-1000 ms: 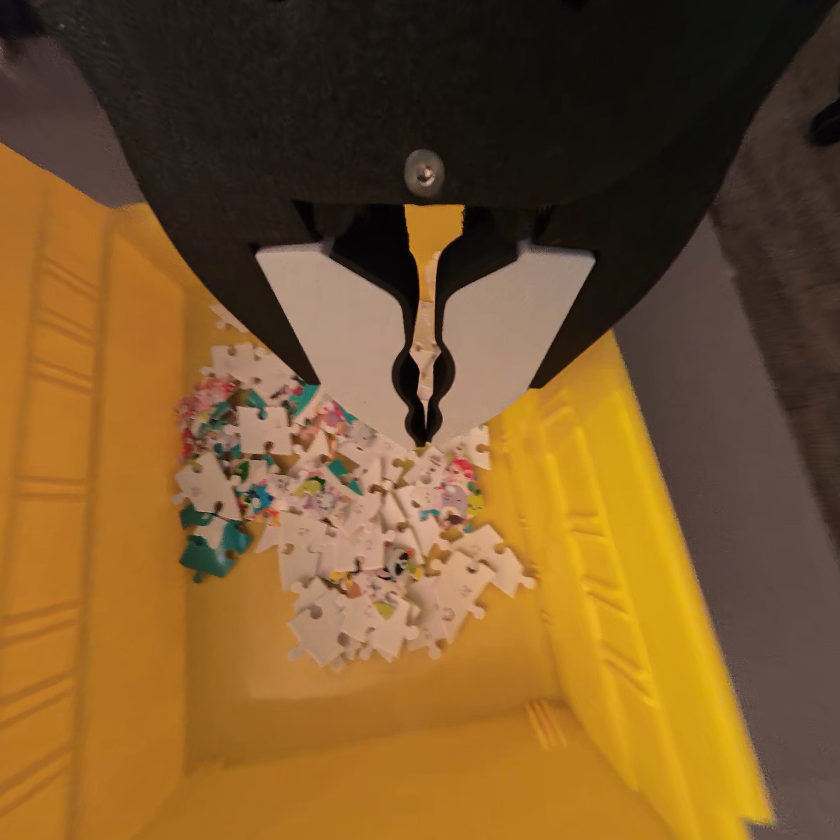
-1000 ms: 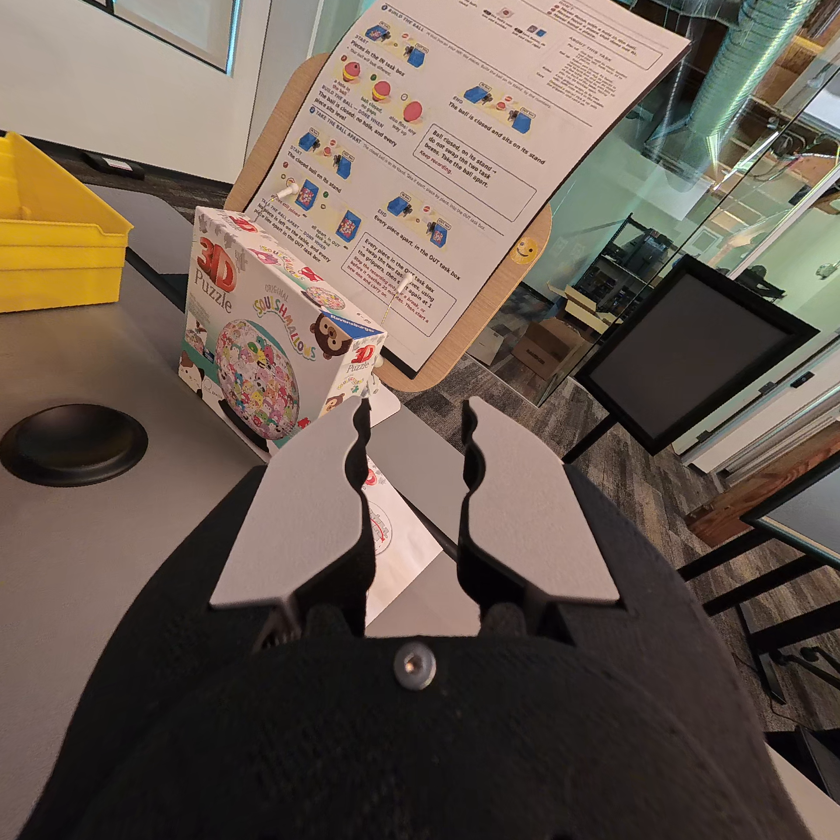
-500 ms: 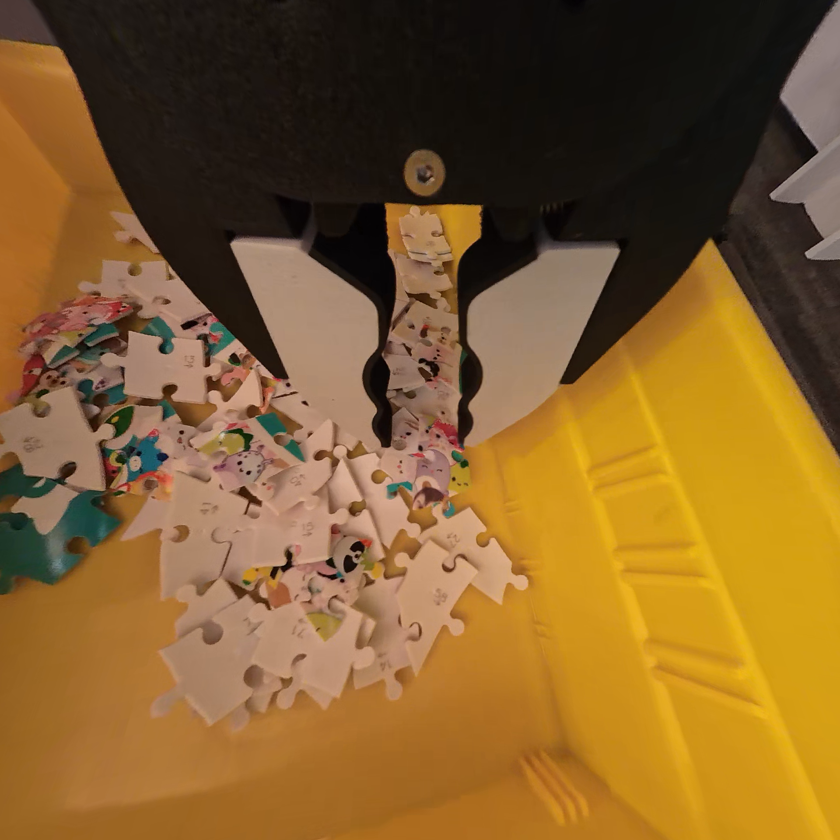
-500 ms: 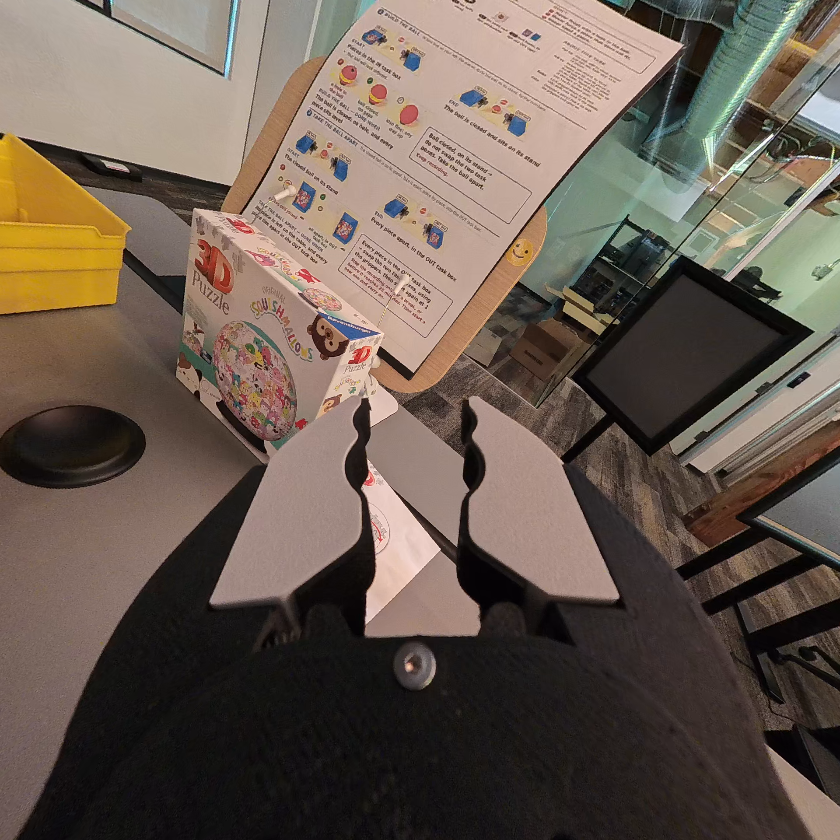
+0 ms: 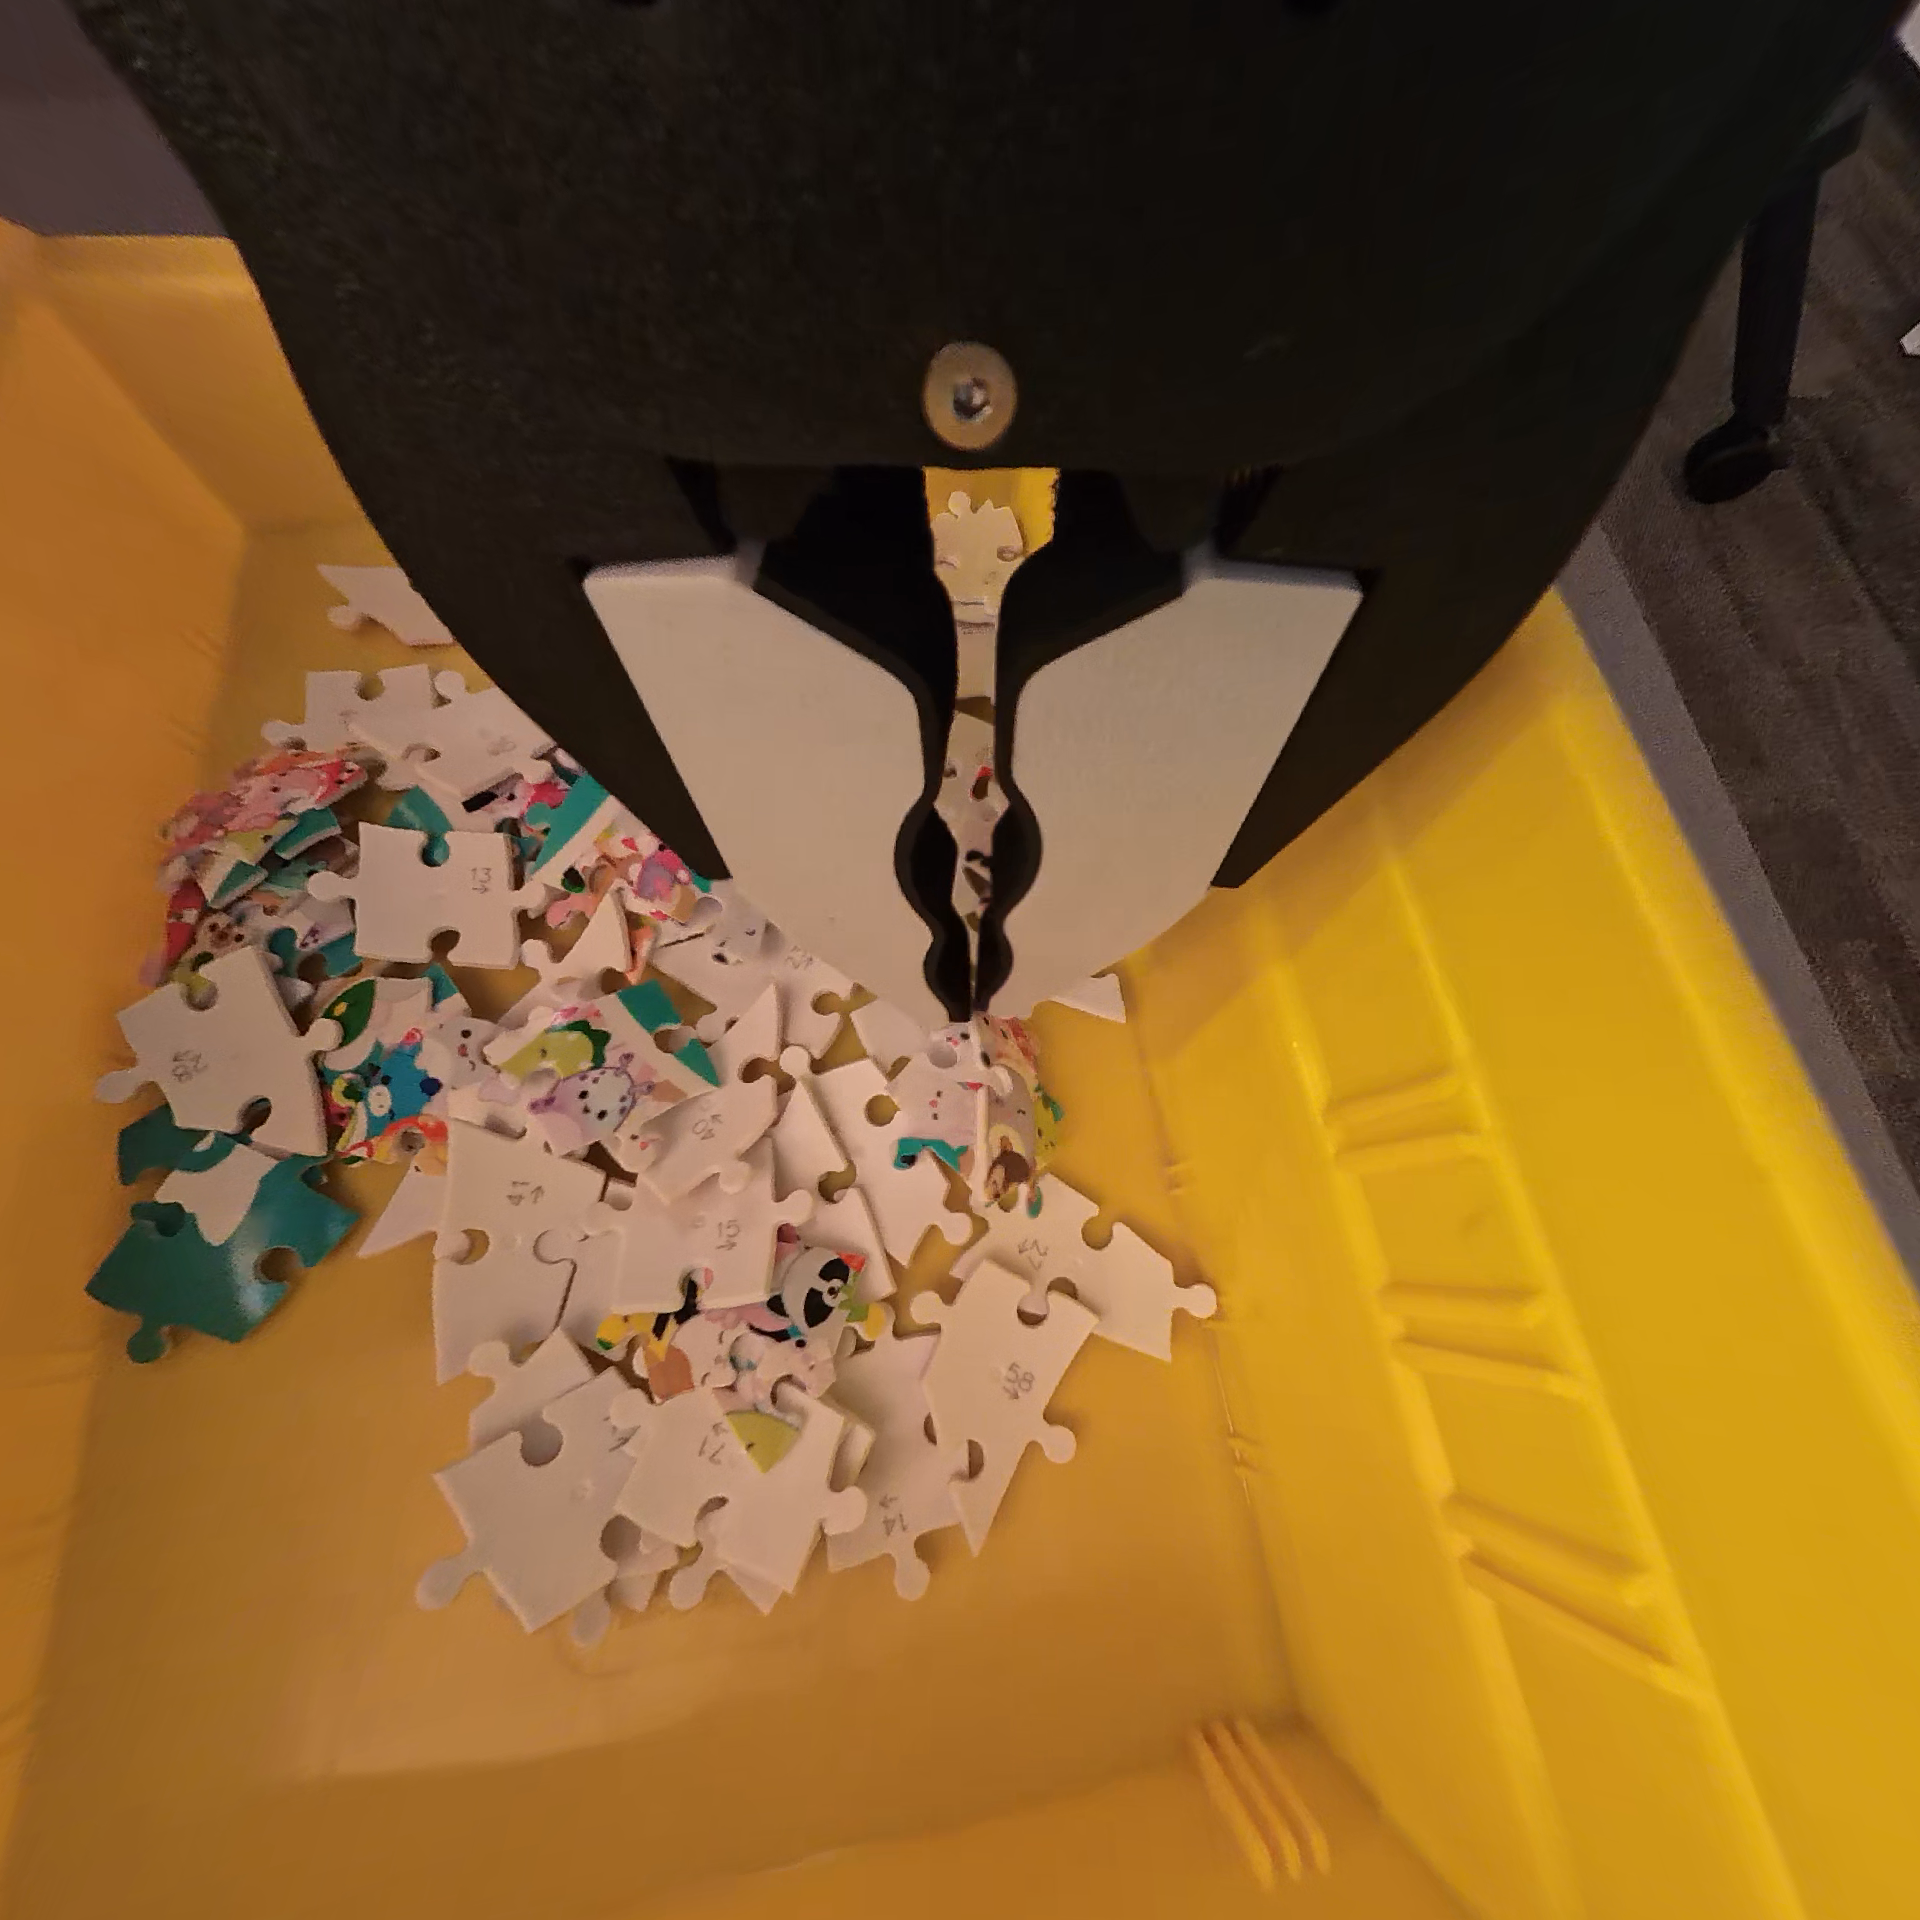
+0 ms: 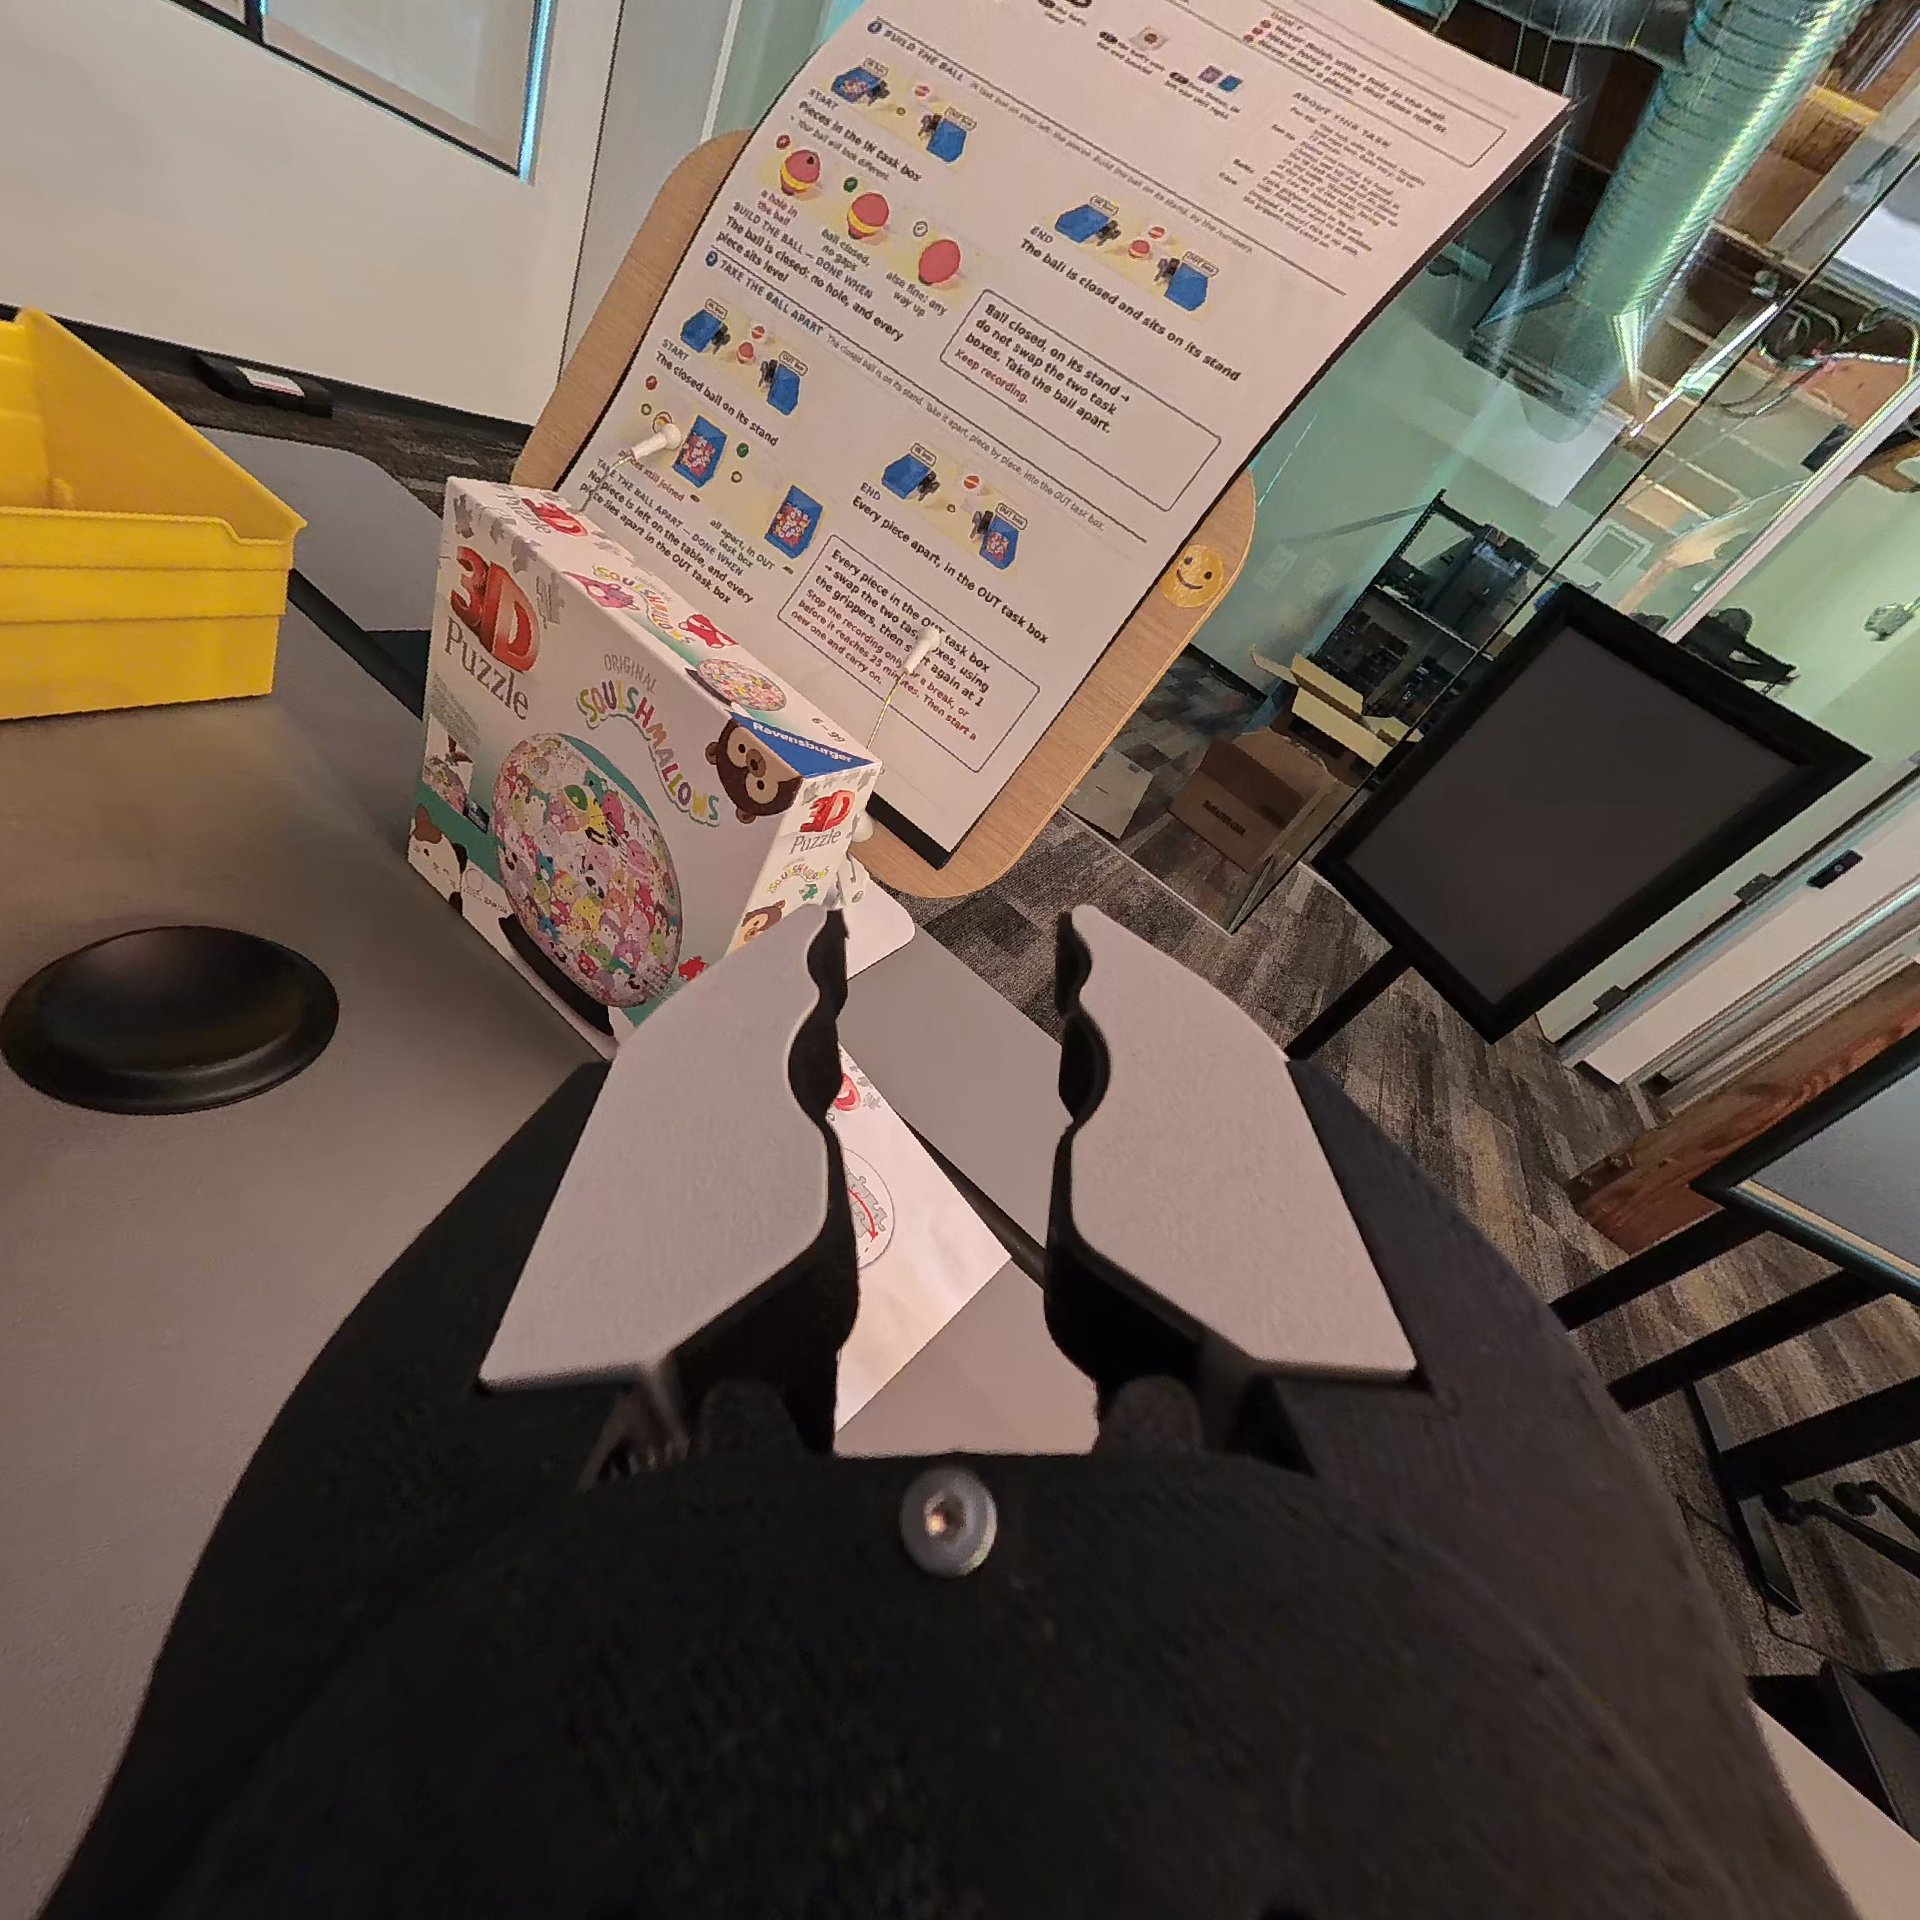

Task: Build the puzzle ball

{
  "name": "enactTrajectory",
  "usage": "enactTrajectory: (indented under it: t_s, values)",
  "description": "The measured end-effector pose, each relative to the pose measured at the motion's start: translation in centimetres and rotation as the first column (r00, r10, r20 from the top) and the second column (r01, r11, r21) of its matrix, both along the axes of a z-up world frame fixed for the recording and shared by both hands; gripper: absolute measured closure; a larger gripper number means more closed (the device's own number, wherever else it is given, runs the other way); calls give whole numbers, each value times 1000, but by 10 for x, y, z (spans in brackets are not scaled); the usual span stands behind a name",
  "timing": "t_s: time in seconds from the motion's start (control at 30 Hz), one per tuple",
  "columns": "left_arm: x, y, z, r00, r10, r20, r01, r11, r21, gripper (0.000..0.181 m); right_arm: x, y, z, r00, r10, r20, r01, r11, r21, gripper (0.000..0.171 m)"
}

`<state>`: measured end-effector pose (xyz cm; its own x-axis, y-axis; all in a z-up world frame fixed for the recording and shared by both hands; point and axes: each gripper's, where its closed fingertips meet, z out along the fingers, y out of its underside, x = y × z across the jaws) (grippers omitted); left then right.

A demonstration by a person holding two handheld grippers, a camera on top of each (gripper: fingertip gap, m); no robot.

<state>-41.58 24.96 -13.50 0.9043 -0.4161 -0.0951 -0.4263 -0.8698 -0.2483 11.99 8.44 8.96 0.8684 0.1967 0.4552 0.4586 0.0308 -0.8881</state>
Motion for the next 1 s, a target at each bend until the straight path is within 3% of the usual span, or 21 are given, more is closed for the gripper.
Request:
enactTrajectory:
  t_s: [0.37, 0.5, 0.6, 0.63, 1.0]
  values:
    - [42, -26, 35, 938, -72, 340, 96, 994, -56, 181, -2, 1, -2, 1000, 7, 4, -7, 1000, -7, 132]
    - [28, -14, 28, 976, -100, 195, 100, 995, 10, 181, -2, 1, -1, 1000, 7, 5, -7, 1000, -5, 132]
    - [26, -13, 14, 989, -77, 128, 81, 996, -30, 141, -2, 0, -1, 1000, 7, 4, -7, 1000, -4, 132]
    - [26, -13, 9, 992, -81, 99, 86, 995, -41, 139, -2, 0, -1, 1000, 6, 5, -6, 1000, -4, 132]
    - [27, -18, -9, 993, -107, -54, 101, 990, -97, 166, -1, 0, 0, 1000, 6, 3, -6, 1000, -2, 132]
